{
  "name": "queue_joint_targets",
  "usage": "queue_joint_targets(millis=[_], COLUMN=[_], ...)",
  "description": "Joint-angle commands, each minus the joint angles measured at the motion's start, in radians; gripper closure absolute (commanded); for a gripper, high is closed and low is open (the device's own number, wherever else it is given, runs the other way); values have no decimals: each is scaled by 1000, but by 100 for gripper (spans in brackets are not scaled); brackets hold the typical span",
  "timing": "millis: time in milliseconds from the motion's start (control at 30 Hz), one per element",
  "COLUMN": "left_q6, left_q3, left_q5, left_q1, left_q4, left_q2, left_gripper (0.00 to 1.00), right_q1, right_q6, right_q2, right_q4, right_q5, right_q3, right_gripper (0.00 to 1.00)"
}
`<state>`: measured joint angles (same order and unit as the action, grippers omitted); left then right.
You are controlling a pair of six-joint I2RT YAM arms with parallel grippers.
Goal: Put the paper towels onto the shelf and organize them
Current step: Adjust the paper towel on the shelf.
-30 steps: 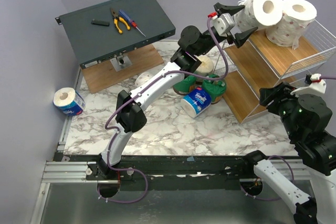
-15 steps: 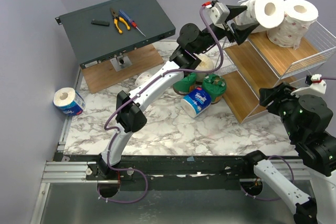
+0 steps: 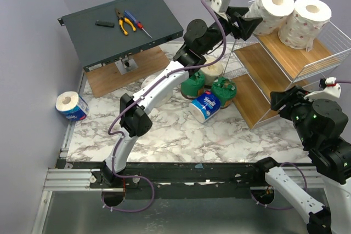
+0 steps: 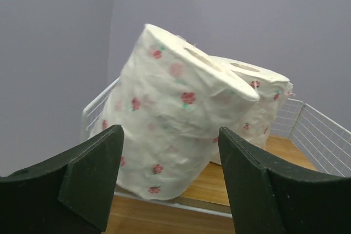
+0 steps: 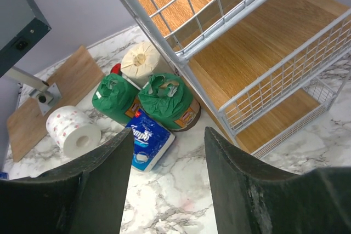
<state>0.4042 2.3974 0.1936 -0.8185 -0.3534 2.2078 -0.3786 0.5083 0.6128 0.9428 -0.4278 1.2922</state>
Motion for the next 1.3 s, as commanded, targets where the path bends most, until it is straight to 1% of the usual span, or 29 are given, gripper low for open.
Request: queue_joint_targets(millis=[0,133,233,300,400,500,667,900,1067,1267], left_q6=[62,67,75,77,79,86,106,139,141,129], left_q3=[3,-27,-117,-148,-127,-124,-117,-27,36,29], left_q5=[-33,-22,1,27,62,65,87,110,117,126], left_q1=[17,26,31,33,32,33,32,28,17,6], left_q4=[36,10,-66,-104,-97,-97,-130,-124,-103,-91], left_q2=[-6,-30,-83,-99,-87,-75,-54,16,60,64], left_gripper=[25,21,19,18,19,20,22,23,25,28], right_q1=[-5,-5,-5,-5,-4,-5,-5,-4,-5,-5], right_q6=[7,10,10,10,9,11,9,-5,-11,-15], right_q2=[-9,-11,-19,-30,-49,-68,-84,-135,-137,-134], right_q4=[-21,-29,-33,-37,-45,-54,-60,-93,-118,-130], right_q5=[23,27,28,26,28,38,45,50,68,81], right_q3=[0,-2,-1,-8,-31,-58,-84,-154,-165,-169], right_gripper=[42,41,41,41,41,41,41,40,40,40])
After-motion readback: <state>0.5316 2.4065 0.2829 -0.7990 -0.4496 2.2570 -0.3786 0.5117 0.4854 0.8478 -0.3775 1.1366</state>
